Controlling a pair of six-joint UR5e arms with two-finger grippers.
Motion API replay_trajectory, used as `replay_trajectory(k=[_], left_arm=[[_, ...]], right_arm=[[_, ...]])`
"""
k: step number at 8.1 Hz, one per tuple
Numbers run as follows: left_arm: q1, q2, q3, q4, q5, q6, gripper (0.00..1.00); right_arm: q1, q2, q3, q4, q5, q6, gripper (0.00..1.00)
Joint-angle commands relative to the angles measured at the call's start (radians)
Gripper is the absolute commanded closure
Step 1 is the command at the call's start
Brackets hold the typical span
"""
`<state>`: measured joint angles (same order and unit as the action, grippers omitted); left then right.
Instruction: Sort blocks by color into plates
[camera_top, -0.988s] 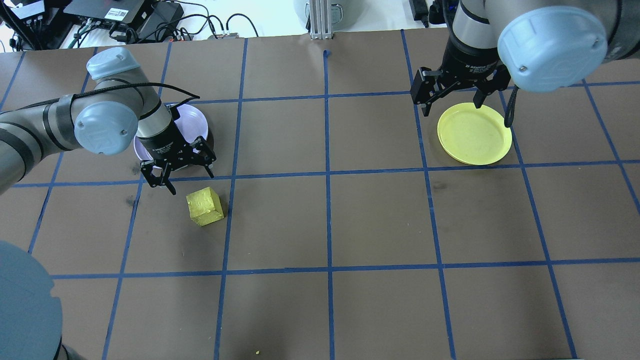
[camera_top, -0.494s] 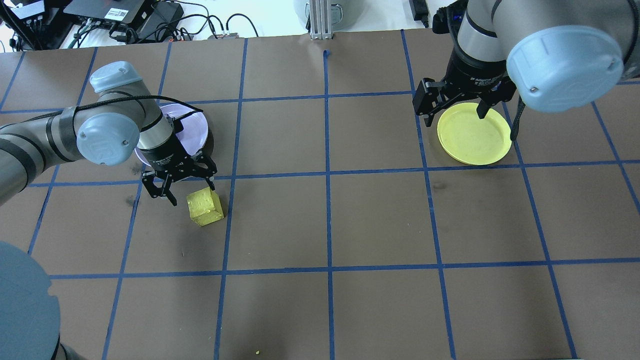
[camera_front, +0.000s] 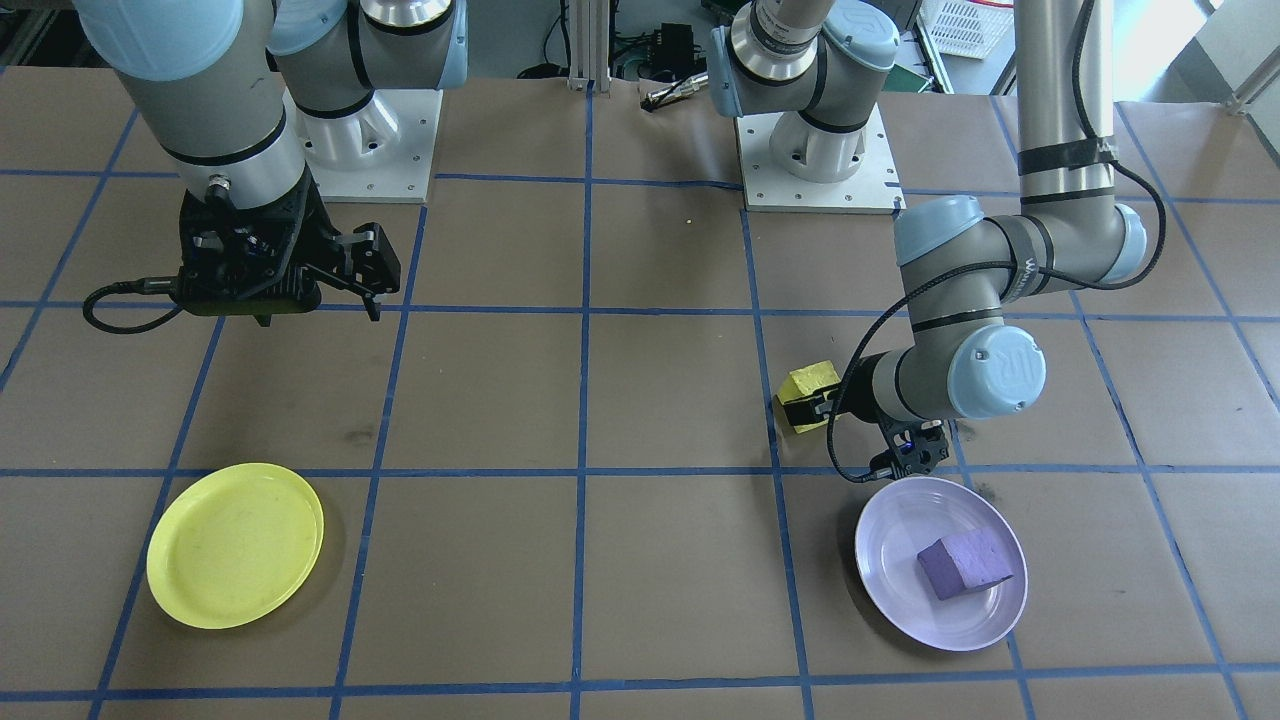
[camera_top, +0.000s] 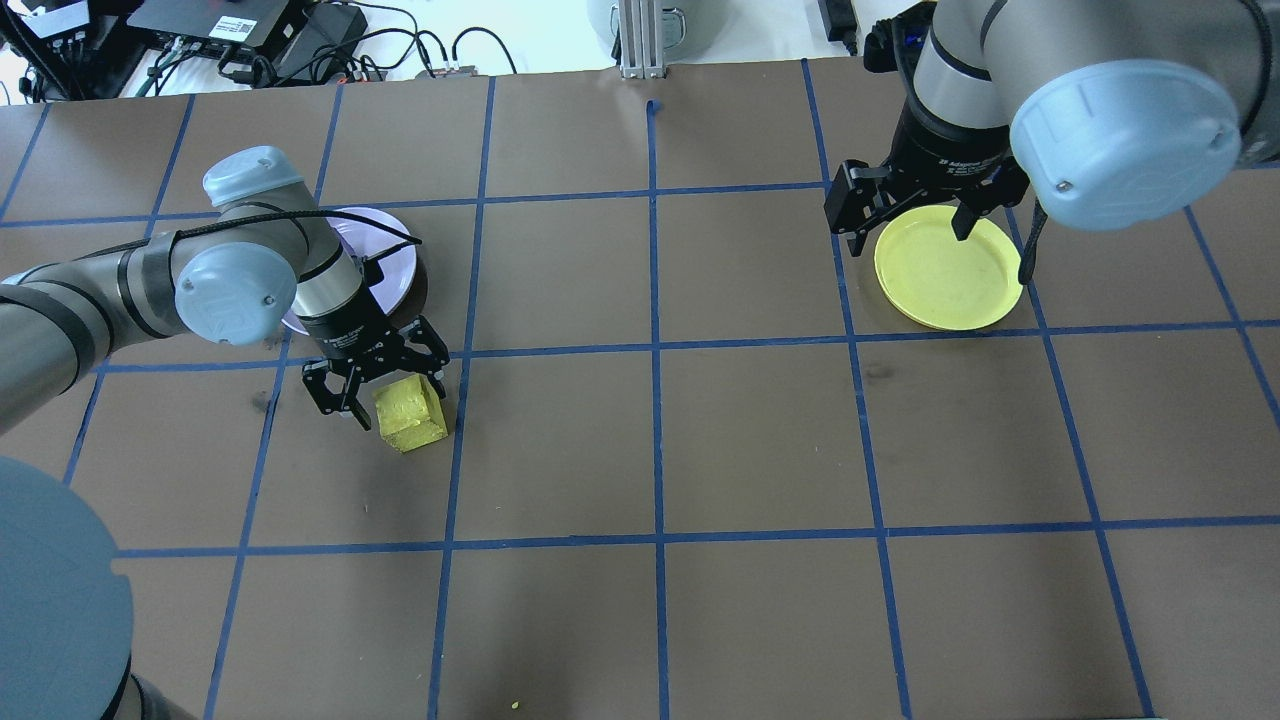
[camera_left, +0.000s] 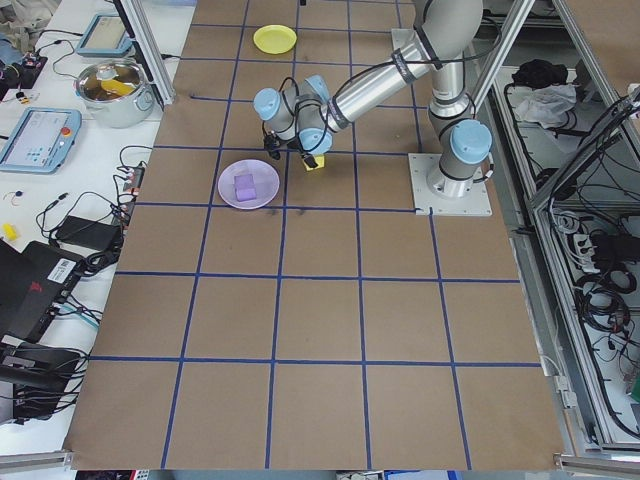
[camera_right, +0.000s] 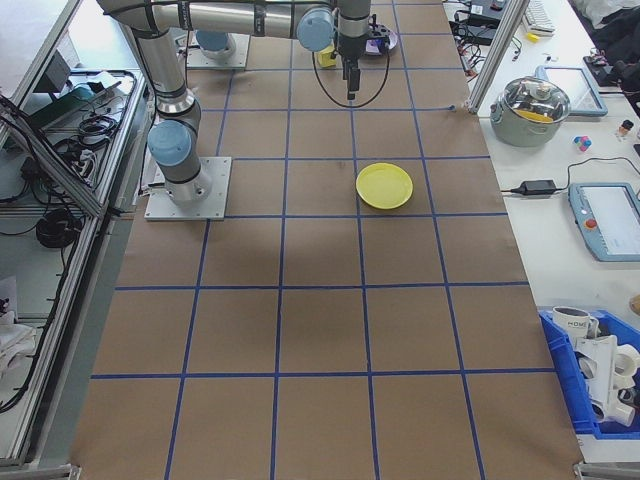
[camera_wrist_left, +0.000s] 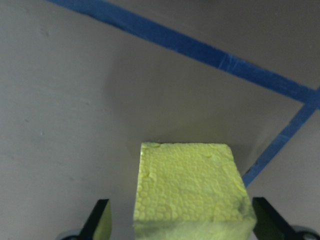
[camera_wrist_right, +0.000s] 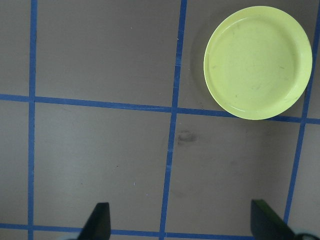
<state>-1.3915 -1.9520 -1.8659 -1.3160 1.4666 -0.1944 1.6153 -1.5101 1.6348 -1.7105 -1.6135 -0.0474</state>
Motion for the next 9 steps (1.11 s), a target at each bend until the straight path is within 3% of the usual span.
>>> replay_trajectory(k=[1, 4, 6, 7, 9], left_arm=[[-0.011, -0.01, -0.021, 0.0, -0.012, 0.009, 0.04], [-0.011, -0.004, -0.019, 0.0, -0.005, 0.019, 0.56], [-0.038, 0.019, -0.009, 0.004, -0.006, -0.02, 1.0], [-0.084, 0.04, -0.001, 0.006, -0.018, -0.026, 1.0], [-0.247, 0.053, 0.064, 0.006, -0.064, -0.255, 1.0]], right_arm=[[0.0, 0.002, 0.0, -0.001, -0.002, 0.0, 0.0], [0.0, 0.004, 0.0, -0.003, -0.003, 0.0, 0.0], [0.0, 0.004, 0.0, -0.004, 0.004, 0.003, 0.0], [0.0, 0.004, 0.0, -0.003, 0.0, 0.001, 0.0], [0.0, 0.007, 0.0, -0.007, -0.005, 0.0, 0.0]])
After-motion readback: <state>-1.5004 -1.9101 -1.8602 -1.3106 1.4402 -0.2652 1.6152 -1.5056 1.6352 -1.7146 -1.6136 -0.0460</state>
